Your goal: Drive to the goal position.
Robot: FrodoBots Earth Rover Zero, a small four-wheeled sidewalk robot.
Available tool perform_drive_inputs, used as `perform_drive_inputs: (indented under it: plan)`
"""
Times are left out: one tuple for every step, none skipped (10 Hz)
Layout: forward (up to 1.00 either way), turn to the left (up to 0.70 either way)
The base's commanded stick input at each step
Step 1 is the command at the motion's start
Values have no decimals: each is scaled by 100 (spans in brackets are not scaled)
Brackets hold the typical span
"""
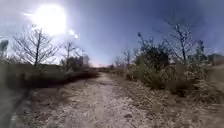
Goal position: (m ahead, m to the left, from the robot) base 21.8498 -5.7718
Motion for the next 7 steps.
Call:
perform_drive_inputs:
  plan:
    - [70, 2]
    - [70, 2]
    - [70, 2]
    - [70, 1]
    - [70, 0]
    - [70, 1]
    - [70, 2]
